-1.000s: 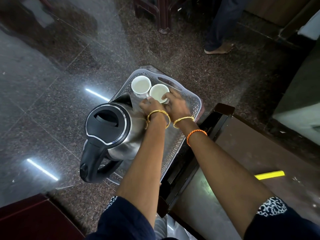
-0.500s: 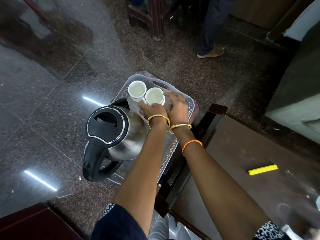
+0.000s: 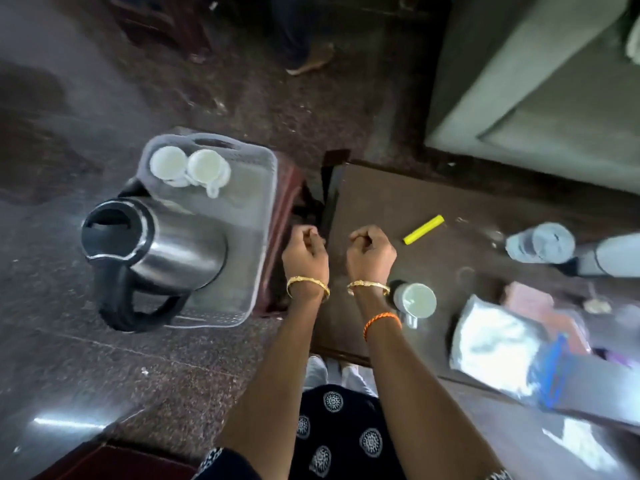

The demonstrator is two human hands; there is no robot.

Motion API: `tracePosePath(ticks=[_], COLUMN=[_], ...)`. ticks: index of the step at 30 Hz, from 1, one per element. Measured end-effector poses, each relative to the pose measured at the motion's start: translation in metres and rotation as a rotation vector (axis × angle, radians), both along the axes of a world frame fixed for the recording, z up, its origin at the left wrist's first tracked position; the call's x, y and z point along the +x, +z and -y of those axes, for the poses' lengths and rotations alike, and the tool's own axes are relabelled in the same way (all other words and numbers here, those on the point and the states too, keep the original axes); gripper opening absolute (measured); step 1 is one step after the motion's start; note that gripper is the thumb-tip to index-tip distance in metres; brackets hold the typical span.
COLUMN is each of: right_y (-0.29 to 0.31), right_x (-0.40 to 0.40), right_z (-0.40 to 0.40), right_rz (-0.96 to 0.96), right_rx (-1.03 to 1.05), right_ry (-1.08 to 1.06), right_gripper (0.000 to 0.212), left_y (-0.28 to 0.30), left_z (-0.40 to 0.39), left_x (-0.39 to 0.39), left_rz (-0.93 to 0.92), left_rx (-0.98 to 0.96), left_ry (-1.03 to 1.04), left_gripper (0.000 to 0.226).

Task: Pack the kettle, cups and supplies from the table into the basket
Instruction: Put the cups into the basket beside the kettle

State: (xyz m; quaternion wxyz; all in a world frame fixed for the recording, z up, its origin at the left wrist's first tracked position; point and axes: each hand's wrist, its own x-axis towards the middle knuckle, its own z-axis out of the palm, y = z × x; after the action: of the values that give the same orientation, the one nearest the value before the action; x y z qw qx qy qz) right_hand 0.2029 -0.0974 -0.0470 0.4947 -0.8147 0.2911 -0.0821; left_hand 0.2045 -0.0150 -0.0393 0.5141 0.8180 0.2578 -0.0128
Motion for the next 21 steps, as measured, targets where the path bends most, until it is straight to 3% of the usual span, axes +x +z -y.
tracePosePath(ticks=[6, 9, 13, 16, 21], right_y=[-0.031, -0.055, -0.090, -0.106, -0.105], right_x=[-0.081, -0.106, -0.120, -0.125, -0.123], right_z=[0.086, 0.118, 0.133, 0.127, 0.114], right_rz=[-0.305, -0.485, -0.713, -0.638, -0.547], right_rx=[-0.136, 0.001, 0.209, 0.219, 0.060], right_ry=[-0.302, -0.367, -0.218, -0.237, -0.348], right_gripper=[0.016, 0.028, 0.029, 0.023, 0.017], left_y=[-0.045, -0.069, -0.099, -0.116, -0.120], left_z=[0.079, 0.104, 0.122, 0.126, 0.119], left_x=[-0.069, -0.085, -0.083, -0.074, -0.065], left_rz=[-0.377, -0.527, -0.498, -0.472, -0.415], left_rx=[-0.058, -0.078, -0.030, -0.050, -0.041], left_ry=[-0.459, -0.550, -0.567, -0.550, -0.580], left_gripper=[0.021, 0.037, 0.050, 0.039, 0.031])
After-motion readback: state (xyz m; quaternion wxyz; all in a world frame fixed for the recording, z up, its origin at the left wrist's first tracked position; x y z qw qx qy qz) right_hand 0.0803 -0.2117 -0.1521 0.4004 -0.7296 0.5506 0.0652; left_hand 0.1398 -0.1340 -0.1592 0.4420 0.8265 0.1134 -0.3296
